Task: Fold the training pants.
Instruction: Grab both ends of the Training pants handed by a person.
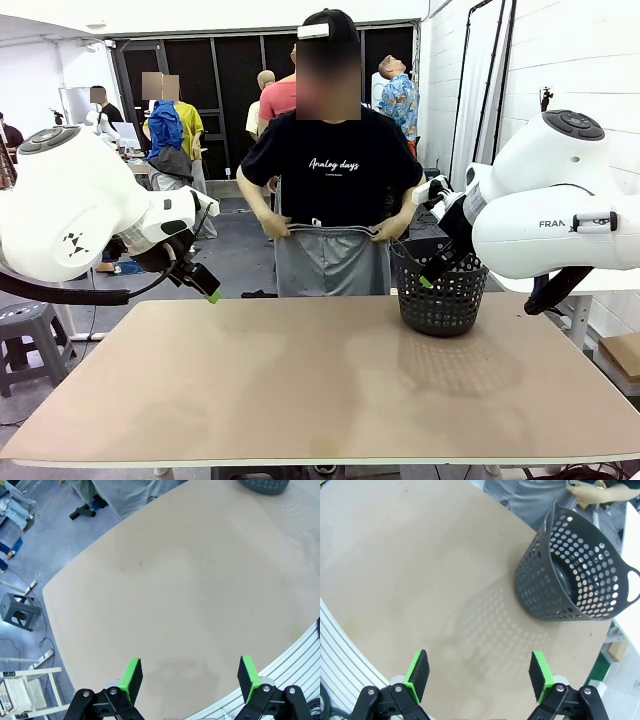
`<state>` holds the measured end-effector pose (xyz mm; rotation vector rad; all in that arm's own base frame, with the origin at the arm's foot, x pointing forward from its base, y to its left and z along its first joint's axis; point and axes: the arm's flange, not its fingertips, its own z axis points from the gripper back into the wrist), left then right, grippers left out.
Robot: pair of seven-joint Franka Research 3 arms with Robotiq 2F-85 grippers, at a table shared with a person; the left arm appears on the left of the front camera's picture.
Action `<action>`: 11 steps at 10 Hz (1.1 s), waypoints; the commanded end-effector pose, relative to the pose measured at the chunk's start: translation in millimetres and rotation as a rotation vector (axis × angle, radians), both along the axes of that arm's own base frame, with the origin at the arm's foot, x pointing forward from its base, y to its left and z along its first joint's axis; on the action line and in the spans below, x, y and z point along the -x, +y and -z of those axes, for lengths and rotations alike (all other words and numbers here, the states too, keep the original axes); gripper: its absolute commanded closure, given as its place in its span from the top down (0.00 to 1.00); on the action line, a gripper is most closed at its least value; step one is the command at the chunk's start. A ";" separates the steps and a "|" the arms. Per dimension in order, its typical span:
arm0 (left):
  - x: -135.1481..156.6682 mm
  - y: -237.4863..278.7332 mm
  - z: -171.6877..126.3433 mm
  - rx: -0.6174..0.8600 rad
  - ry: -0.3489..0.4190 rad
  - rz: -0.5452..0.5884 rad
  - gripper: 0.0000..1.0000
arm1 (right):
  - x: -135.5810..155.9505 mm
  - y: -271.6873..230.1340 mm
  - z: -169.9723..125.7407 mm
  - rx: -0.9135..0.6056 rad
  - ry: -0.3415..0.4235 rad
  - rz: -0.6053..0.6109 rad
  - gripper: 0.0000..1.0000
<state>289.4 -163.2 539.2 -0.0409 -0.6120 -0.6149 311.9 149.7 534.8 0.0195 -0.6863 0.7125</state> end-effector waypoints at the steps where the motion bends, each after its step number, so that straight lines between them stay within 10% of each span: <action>1: -1.2 0.3 1.8 -0.002 -0.004 0.011 1.00 | -1.0 0.0 -0.3 -0.002 -0.007 0.005 1.00; 11: -1.2 0.3 1.8 -0.002 -0.004 0.011 1.00 | -1.0 0.0 -0.3 -0.002 -0.007 0.005 1.00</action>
